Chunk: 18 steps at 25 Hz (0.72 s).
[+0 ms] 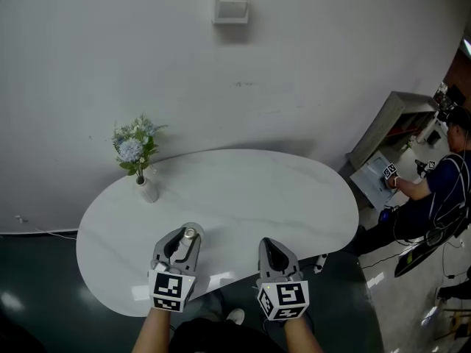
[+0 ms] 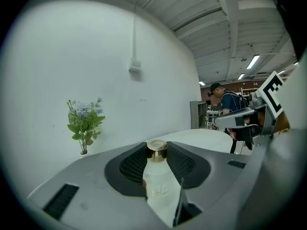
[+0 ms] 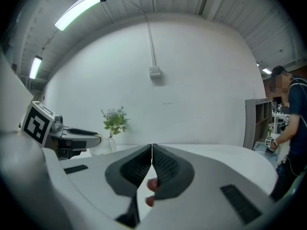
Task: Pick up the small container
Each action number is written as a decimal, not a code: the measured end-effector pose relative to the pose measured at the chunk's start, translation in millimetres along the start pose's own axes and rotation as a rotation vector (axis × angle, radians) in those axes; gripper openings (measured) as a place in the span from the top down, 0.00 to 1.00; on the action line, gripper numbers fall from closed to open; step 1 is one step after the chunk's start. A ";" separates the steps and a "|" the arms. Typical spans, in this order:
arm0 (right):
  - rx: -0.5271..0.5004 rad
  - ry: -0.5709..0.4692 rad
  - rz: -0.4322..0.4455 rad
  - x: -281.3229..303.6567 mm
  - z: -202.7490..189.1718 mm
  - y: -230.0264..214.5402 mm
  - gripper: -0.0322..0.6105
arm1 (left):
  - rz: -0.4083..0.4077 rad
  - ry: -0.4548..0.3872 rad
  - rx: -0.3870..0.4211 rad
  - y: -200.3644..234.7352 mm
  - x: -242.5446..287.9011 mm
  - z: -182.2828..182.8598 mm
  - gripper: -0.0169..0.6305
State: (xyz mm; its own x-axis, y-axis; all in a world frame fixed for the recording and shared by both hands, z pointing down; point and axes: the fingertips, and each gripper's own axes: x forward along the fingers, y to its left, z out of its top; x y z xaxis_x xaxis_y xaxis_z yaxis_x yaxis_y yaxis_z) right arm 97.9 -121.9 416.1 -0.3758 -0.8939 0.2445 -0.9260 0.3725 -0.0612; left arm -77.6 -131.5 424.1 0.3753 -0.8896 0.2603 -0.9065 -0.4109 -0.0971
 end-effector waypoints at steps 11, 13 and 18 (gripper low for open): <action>-0.019 -0.037 0.026 -32.0 9.7 14.4 0.85 | 0.017 -0.038 0.005 -9.7 -32.4 12.2 0.77; -0.020 -0.040 0.028 -36.6 9.6 16.8 0.85 | 0.021 -0.040 0.002 -10.8 -38.6 11.9 0.77; -0.027 -0.044 0.034 -44.5 9.7 23.2 0.85 | 0.025 -0.041 0.009 -17.0 -51.8 10.3 0.77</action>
State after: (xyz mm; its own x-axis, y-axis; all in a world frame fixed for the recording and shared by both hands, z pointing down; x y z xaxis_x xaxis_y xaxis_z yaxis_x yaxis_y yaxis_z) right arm 92.8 -75.8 394.4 -0.4089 -0.8904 0.1999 -0.9115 0.4091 -0.0422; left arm -79.6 -80.5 402.4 0.3604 -0.9069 0.2184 -0.9140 -0.3900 -0.1113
